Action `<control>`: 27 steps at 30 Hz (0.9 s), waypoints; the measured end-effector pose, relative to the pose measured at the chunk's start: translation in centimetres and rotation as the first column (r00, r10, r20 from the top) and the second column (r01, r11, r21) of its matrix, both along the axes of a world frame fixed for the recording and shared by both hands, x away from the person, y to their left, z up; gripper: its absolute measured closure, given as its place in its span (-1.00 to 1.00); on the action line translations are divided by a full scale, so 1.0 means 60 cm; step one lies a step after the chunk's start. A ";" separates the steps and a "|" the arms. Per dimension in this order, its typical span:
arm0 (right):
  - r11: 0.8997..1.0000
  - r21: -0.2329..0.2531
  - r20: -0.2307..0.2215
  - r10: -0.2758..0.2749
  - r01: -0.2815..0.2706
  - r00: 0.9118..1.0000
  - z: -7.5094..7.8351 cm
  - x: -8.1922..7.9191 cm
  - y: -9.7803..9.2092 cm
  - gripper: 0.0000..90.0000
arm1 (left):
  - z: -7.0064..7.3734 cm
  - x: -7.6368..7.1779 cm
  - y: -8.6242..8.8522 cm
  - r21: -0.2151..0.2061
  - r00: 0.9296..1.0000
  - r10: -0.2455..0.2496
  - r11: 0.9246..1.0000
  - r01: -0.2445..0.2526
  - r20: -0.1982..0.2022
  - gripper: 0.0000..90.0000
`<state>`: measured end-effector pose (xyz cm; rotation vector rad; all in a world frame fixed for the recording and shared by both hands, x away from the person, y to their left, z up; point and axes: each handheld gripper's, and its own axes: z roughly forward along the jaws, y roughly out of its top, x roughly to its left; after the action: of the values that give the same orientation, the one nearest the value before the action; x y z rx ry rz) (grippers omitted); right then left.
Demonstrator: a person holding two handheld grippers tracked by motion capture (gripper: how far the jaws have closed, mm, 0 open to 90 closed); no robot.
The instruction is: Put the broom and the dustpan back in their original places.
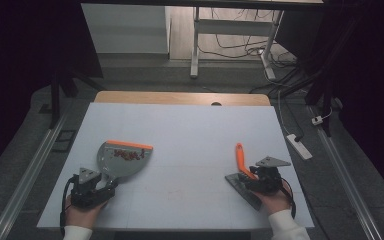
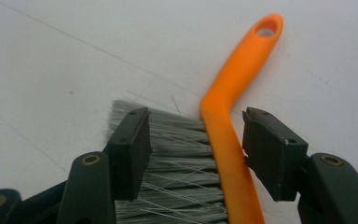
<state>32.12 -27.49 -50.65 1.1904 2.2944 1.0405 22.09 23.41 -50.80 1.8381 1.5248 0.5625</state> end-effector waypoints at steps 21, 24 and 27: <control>0.971 0.043 0.085 0.230 -0.234 0.969 0.018 -0.039 0.045 -0.02 | 0.018 0.063 -0.048 -0.041 0.907 -0.422 0.906 0.421 -0.014 -0.15; 0.967 0.035 0.079 0.249 -0.253 0.965 0.014 -0.040 0.052 -0.02 | 0.015 0.066 -0.053 -0.030 0.890 -0.455 0.891 0.454 -0.028 -0.15; 0.967 0.028 0.076 0.250 -0.253 0.965 0.012 -0.042 0.058 -0.02 | 0.011 0.062 -0.057 -0.028 0.881 -0.472 0.881 0.472 -0.035 -0.15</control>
<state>29.61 -24.02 -49.92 0.8740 2.4233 1.1986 25.83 20.02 -50.13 2.1191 1.0361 0.2747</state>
